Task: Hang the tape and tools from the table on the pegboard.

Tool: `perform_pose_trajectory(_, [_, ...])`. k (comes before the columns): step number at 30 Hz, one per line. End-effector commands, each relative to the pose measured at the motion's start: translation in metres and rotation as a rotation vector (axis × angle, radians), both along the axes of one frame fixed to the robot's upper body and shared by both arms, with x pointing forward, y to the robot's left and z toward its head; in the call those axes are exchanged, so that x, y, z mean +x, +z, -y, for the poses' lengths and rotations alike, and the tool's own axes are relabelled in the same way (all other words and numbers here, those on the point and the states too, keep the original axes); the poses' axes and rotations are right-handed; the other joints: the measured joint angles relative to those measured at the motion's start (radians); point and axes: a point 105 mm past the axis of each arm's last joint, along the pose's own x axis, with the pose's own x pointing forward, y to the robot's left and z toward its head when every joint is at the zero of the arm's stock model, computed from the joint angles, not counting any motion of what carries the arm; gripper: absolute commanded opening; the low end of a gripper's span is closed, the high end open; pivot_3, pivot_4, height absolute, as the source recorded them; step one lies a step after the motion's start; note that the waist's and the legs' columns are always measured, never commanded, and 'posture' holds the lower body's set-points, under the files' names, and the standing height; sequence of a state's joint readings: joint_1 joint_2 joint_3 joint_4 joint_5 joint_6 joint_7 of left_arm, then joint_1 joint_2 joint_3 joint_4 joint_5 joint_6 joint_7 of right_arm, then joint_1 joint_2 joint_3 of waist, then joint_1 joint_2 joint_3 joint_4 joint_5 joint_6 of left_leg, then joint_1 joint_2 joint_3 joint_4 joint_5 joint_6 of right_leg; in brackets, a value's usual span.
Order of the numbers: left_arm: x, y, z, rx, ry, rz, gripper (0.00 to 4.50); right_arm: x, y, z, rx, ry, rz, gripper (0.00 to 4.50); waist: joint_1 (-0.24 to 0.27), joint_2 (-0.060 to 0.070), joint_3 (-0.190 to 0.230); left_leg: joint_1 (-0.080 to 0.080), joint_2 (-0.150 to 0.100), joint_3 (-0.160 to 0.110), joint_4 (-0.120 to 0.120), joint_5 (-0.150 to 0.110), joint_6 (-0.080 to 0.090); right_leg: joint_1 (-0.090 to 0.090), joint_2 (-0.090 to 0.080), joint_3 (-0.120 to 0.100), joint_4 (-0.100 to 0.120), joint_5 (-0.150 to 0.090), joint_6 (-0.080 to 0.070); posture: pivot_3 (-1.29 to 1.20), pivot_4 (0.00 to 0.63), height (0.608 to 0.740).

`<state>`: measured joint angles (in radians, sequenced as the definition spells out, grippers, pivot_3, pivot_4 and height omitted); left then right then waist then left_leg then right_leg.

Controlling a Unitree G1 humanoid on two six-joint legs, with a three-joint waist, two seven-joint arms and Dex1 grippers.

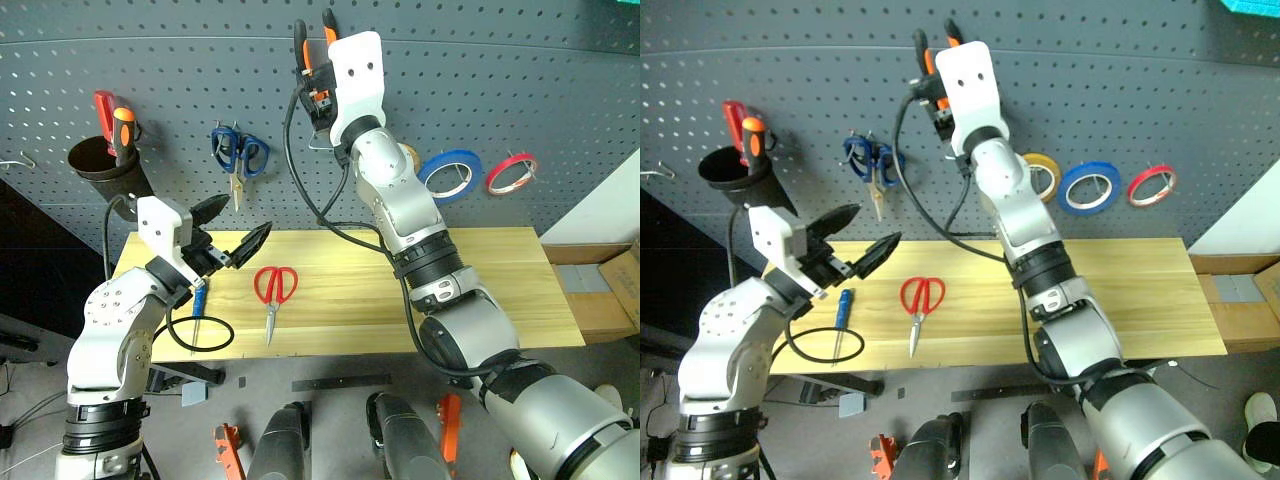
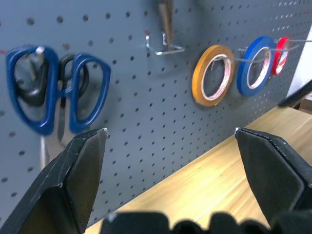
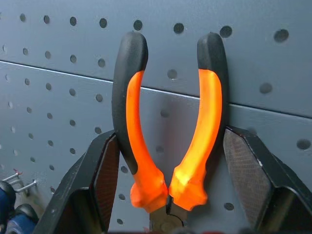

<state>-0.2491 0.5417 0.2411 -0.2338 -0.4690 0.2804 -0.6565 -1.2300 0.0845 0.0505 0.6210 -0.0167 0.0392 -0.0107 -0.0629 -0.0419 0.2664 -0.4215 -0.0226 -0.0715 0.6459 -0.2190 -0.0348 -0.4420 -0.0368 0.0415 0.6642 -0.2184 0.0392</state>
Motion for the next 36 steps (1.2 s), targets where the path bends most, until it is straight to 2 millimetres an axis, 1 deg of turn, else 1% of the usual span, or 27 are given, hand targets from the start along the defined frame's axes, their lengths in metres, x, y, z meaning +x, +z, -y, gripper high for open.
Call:
perform_pose_trajectory(1, [-0.001,0.011,0.001,-0.003,-0.004,0.049,4.5,-0.003,0.028,0.01,0.059,-0.022,0.077,2.74,0.001,0.0,0.0,0.0,0.0,0.0,0.0,0.0,0.0,0.0,0.0,0.0,0.0,0.0,0.0,0.0,0.175,0.74])
perform_pose_trajectory(3, [-0.001,0.011,0.001,-0.001,-0.004,0.05,4.5,0.0,0.022,0.009,0.045,-0.026,0.066,2.74,0.002,0.0,0.0,0.001,0.0,0.0,0.0,0.002,-0.001,0.0,0.0,0.0,0.001,0.001,-0.001,0.0,0.175,0.74])
perform_pose_trajectory(5, [0.0,0.011,0.002,0.0,-0.004,0.051,4.5,0.003,0.012,0.009,0.025,-0.034,0.05,2.73,0.004,0.0,0.0,0.001,0.0,0.0,0.0,0.002,-0.001,0.001,0.001,0.0,0.001,0.001,-0.002,0.01,0.172,0.74])
perform_pose_trajectory(8, [0.001,0.01,0.004,0.001,-0.007,0.05,4.5,0.007,-0.009,0.01,-0.019,-0.048,0.016,2.73,0.006,-0.001,-0.003,0.002,0.0,0.002,0.0,0.003,-0.001,0.002,0.001,0.0,0.001,0.001,-0.002,0.01,0.172,0.74])
perform_pose_trajectory(11, [0.002,0.008,0.005,0.004,-0.005,0.046,4.5,0.01,-0.025,0.011,-0.047,-0.054,-0.024,2.73,0.007,-0.002,-0.006,0.002,0.0,0.002,-0.001,0.003,-0.001,0.002,0.001,0.0,0.001,0.001,-0.002,0.0,0.172,0.74])
perform_pose_trajectory(17, [0.006,0.006,0.006,0.017,0.003,0.041,4.5,0.013,-0.046,0.012,-0.082,-0.061,-0.087,2.73,0.01,-0.002,-0.006,0.002,0.0,0.002,-0.001,0.003,-0.001,0.002,0.001,-0.001,0.001,0.001,-0.002,0.01,0.173,0.74])
perform_pose_trajectory(19, [0.008,0.006,0.007,0.02,0.006,0.042,4.5,0.013,-0.05,0.013,-0.086,-0.061,-0.105,2.73,0.012,-0.002,-0.007,0.002,0.0,0.002,-0.001,0.003,-0.001,0.002,0.001,-0.001,0.0,0.001,-0.002,0.01,0.173,0.74])
perform_pose_trajectory(21, [0.01,0.006,0.006,0.023,0.014,0.041,4.5,0.014,-0.052,0.013,-0.086,-0.061,-0.123,3.45,0.014,-0.002,-0.008,0.002,0.0,0.002,-0.001,0.003,-0.001,0.002,0.001,-0.001,0.0,0.001,-0.002,0.01,0.173,0.74])
perform_pose_trajectory(22, [0.01,0.005,0.007,0.025,0.017,0.039,4.5,0.014,-0.054,0.013,-0.088,-0.057,-0.133,3.68,0.014,-0.002,-0.008,0.002,0.0,0.002,-0.001,0.003,-0.001,0.002,0.001,-0.001,0.0,0.001,-0.002,0.01,0.172,0.74])
perform_pose_trajectory(24, [0.011,0.003,0.007,0.032,0.024,0.036,4.5,0.014,-0.059,0.011,-0.104,-0.038,-0.16,4.29,0.013,-0.002,-0.009,0.002,0.0,0.002,-0.001,0.003,-0.001,0.002,0.001,0.0,0.0,0.001,-0.002,0.01,0.171,0.74])
perform_pose_trajectory(25, [0.011,0.002,0.007,0.035,0.028,0.035,4.5,0.014,-0.062,0.009,-0.114,-0.027,-0.174,4.46,0.013,-0.002,-0.009,0.002,0.0,0.002,-0.001,0.003,-0.001,0.002,0.001,0.0,0.001,0.001,-0.002,0.01,0.17,0.74])
perform_pose_trajectory(27, [0.012,-0.001,0.007,0.041,0.046,0.03,4.5,0.012,-0.071,0.003,-0.156,0.023,-0.22,4.46,0.013,-0.002,-0.01,0.002,0.0,0.002,-0.001,0.003,-0.001,0.002,0.001,0.0,0.001,0.001,-0.002,0.01,0.169,0.74])
perform_pose_trajectory(30, [0.013,-0.006,0.005,0.039,0.067,0.014,4.5,0.0,-0.087,-0.004,-0.245,0.112,-0.282,4.46,0.013,-0.002,-0.011,0.002,0.0,0.002,-0.001,0.003,-0.001,0.002,0.001,-0.001,0.001,0.001,-0.002,0.01,0.169,0.74])
perform_pose_trajectory(33, [0.015,-0.01,0.004,0.037,0.094,-0.005,4.5,-0.012,-0.096,-0.003,-0.301,0.164,-0.316,4.46,0.013,-0.002,-0.011,0.002,0.0,0.001,-0.001,0.003,-0.001,0.001,0.001,0.0,0.0,0.001,-0.002,0.01,0.17,0.74])
perform_pose_trajectory(36, [0.016,-0.015,0.004,0.038,0.109,-0.015,4.5,-0.025,-0.098,0.004,-0.311,0.208,-0.347,4.46,0.014,-0.002,-0.011,0.002,0.0,0.0,-0.001,0.003,-0.001,0.001,0.001,0.0,0.0,0.001,-0.002,0.0,0.173,0.74])
